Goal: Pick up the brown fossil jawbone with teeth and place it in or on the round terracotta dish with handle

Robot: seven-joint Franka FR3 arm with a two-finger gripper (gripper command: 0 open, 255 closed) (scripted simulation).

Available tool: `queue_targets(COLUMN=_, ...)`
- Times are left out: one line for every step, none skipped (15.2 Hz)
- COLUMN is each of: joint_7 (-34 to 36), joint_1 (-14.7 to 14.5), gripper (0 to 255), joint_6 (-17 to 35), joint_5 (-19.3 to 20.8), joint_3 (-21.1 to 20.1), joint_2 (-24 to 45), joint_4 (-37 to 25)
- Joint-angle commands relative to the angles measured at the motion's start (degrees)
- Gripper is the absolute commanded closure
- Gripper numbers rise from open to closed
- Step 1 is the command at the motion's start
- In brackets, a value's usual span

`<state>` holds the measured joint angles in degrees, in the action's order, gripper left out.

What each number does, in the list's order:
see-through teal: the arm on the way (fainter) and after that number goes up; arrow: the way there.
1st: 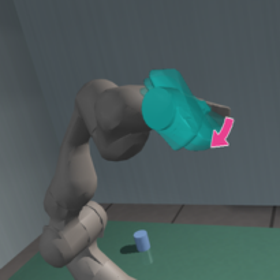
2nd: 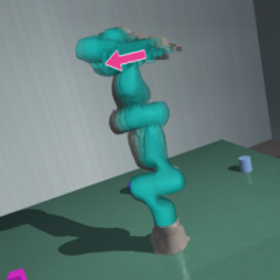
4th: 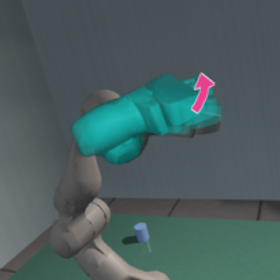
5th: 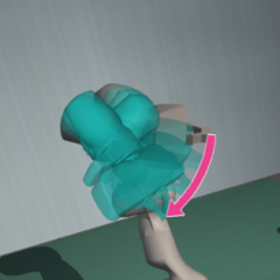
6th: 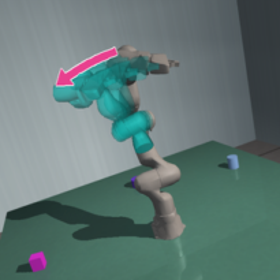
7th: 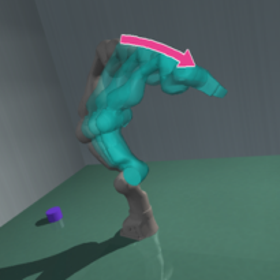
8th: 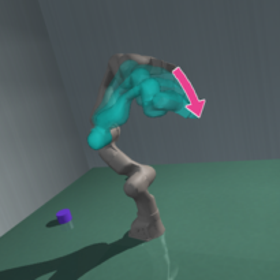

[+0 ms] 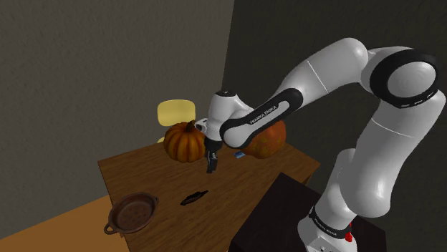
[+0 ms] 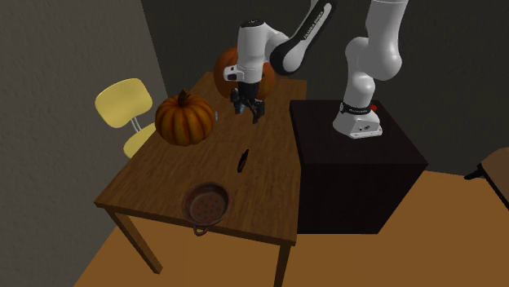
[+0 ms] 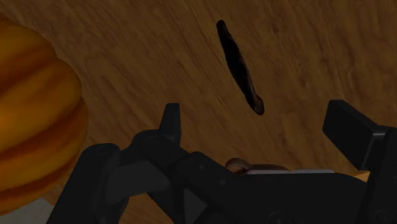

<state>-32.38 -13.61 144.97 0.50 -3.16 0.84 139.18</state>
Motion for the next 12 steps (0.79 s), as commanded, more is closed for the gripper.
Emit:
queue_targets(joint_7=-2.16, joint_1=-0.49, gripper=0, joint_6=3.05, joint_5=1.44, joint_3=-0.46, joint_2=4.12, joint_4=-0.72)
queue_targets(joint_7=-3.04, joint_1=-0.74, gripper=0, joint_6=4.34, joint_5=2.31, joint_3=-0.64, joint_2=6.22, joint_4=-1.32)
queue_targets(joint_7=-3.86, joint_1=-1.01, gripper=0, joint_6=5.59, joint_5=3.27, joint_3=-0.79, joint_2=8.33, joint_4=-1.97)
queue_targets(joint_7=-4.61, joint_1=-1.32, gripper=0, joint_6=6.80, joint_5=4.30, joint_3=-0.89, joint_2=10.43, joint_4=-2.66)
queue_targets(joint_7=-5.30, joint_1=-1.64, gripper=0, joint_6=7.97, joint_5=5.41, joint_3=-0.94, joint_2=12.54, joint_4=-3.39)
queue_targets(joint_7=-5.93, joint_1=-2.02, gripper=0, joint_6=9.09, joint_5=6.58, joint_3=-0.94, joint_2=14.65, joint_4=-4.17)
queue_targets(joint_7=-6.52, joint_1=-2.45, gripper=0, joint_6=10.16, joint_5=7.79, joint_3=-0.86, joint_2=16.76, joint_4=-4.98)
queue_targets(joint_7=-7.08, joint_1=-2.94, gripper=0, joint_6=11.20, joint_5=9.03, joint_3=-0.72, joint_2=18.87, joint_4=-5.84)
queue_targets(joint_7=-7.60, joint_1=-3.46, gripper=0, joint_6=12.18, joint_5=10.29, joint_3=-0.54, joint_2=20.97, joint_4=-6.74)
queue_targets(joint_7=-8.11, joint_1=-4.03, gripper=0, joint_6=13.13, joint_5=11.56, joint_3=-0.30, joint_2=23.07, joint_4=-7.68)
queue_targets(joint_7=-8.62, joint_1=-4.64, gripper=0, joint_6=14.04, joint_5=12.82, joint_3=-0.01, joint_2=25.16, joint_4=-8.67)
queue_targets(joint_7=-8.87, joint_1=-4.96, gripper=0, joint_6=14.47, joint_5=13.41, joint_3=0.15, joint_2=26.17, joint_4=-9.15)
